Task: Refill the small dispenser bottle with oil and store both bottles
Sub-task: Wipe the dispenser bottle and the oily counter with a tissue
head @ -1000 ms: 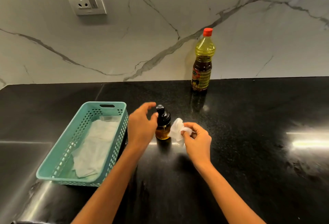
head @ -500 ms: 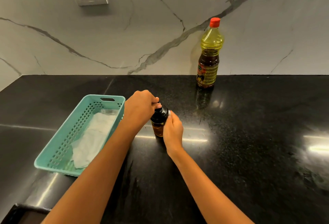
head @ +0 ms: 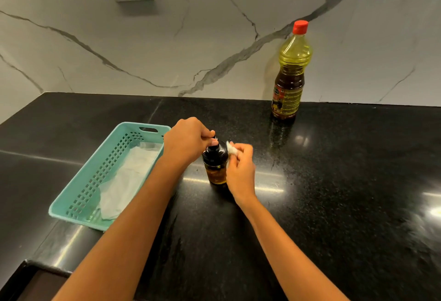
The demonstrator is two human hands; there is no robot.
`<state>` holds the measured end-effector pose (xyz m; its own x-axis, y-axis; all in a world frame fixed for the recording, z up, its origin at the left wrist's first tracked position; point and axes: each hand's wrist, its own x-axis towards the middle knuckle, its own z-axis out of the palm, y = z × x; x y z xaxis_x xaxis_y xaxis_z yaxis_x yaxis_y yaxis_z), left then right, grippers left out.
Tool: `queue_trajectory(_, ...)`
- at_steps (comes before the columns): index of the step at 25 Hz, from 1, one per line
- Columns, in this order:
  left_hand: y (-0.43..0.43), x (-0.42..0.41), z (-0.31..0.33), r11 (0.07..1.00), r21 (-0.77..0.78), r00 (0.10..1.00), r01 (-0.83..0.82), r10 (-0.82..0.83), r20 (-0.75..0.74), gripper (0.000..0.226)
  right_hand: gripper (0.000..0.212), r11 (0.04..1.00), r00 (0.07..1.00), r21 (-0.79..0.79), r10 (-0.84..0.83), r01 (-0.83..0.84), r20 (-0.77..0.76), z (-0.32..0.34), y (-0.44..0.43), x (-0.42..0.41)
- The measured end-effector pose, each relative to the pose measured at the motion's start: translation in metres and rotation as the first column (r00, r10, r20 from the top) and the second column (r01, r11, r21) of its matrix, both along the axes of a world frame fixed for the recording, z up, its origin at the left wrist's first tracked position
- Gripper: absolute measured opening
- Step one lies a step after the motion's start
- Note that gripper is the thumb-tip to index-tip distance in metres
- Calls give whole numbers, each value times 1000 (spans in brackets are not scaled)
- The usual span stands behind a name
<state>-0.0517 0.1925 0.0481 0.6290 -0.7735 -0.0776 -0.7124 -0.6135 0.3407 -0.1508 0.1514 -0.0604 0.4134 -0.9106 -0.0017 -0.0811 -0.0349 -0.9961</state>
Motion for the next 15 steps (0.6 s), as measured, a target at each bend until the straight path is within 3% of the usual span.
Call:
queue_trajectory(3, -1, 0, 1, 1000, 8, 1000, -15, 15, -11, 28, 26, 996, 996, -73, -41, 47, 80, 9, 3, 4)
queue_trajectory(7, 0, 0, -2, 1000, -7, 999, -28, 28, -25, 30, 40, 1000, 991, 15, 10, -8, -134, -26, 23, -8)
queue_trajectory(9, 1, 0, -1, 999, -17, 999, -27, 27, -27, 30, 40, 998, 984, 22, 67, -64, -166, -25, 16, -7)
queue_trajectory(13, 1, -1, -1, 999, -21, 999, -34, 34, -19, 29, 38, 995, 998, -79, 55, -53, 23, 7, 2, 4)
queue_trajectory(15, 1, -1, 0, 999, -19, 999, -36, 36, -27, 30, 39, 994, 998, -95, 55, -51, 33, 5, 7, 1)
